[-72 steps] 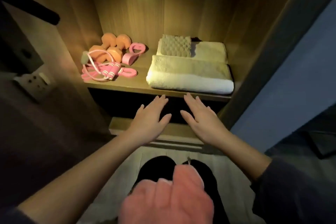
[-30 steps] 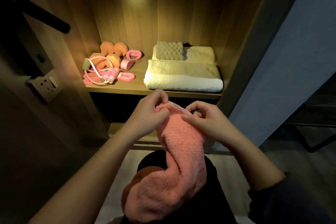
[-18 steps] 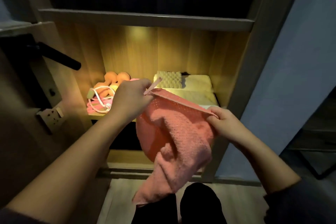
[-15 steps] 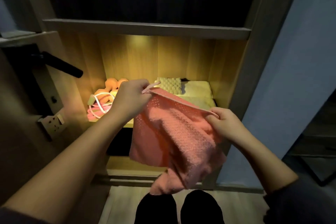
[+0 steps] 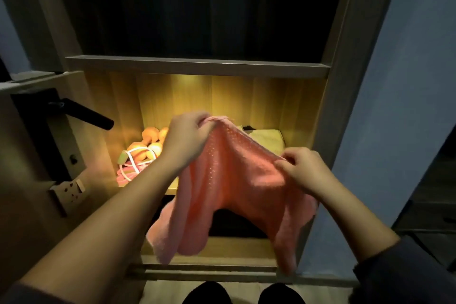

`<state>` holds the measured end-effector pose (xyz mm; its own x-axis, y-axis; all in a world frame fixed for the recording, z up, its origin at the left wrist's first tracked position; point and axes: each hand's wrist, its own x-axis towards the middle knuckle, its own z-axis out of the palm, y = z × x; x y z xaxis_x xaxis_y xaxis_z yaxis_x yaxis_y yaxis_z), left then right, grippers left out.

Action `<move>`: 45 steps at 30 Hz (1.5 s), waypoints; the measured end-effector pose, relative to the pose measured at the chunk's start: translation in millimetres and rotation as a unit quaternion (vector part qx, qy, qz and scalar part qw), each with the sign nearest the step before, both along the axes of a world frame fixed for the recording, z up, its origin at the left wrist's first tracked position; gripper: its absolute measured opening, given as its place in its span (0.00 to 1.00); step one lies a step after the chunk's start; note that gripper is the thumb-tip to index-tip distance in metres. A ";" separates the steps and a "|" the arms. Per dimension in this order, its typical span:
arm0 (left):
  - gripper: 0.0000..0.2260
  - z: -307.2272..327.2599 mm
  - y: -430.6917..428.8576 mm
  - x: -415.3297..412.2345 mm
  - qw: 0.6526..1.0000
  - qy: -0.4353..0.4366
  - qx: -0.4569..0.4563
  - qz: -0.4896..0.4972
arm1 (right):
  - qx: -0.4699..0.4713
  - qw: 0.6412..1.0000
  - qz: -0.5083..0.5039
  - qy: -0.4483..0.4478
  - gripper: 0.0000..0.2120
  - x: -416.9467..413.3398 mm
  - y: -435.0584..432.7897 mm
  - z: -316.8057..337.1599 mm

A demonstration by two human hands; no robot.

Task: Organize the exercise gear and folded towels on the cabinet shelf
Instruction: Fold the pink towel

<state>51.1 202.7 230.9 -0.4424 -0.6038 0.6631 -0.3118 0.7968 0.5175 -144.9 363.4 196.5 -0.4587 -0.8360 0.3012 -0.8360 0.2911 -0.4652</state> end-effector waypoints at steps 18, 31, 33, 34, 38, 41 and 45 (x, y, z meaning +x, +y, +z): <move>0.10 -43.0 40.7 -37.1 0.974 -0.114 0.161 -0.108 | 0.045 0.994 0.078 0.064 0.06 13.8 1.7 39.7; 0.05 -13.4 43.9 -40.4 0.971 -0.020 0.194 -0.140 | -0.112 0.993 0.032 -0.027 0.06 -0.5 3.5 52.6; 0.03 -10.1 41.7 -36.9 0.958 -0.031 0.226 -0.175 | -0.117 0.992 0.014 -0.041 0.07 -4.1 2.8 52.8; 0.06 -9.6 44.9 -38.2 0.952 -0.034 0.234 -0.195 | -0.116 0.992 0.019 -0.043 0.08 -2.5 1.0 53.5; 0.05 -5.1 52.6 -48.6 0.960 0.038 0.193 -0.197 | -0.099 0.993 0.049 -0.040 0.06 9.8 -5.0 54.2; 0.06 0.5 43.4 -46.7 0.963 0.061 0.186 -0.188 | -0.103 0.992 0.044 -0.055 0.05 11.1 -4.4 55.9; 0.05 2.1 45.2 -48.2 0.969 0.055 0.148 -0.192 | -0.104 0.991 0.077 -0.037 0.02 18.5 -10.7 60.4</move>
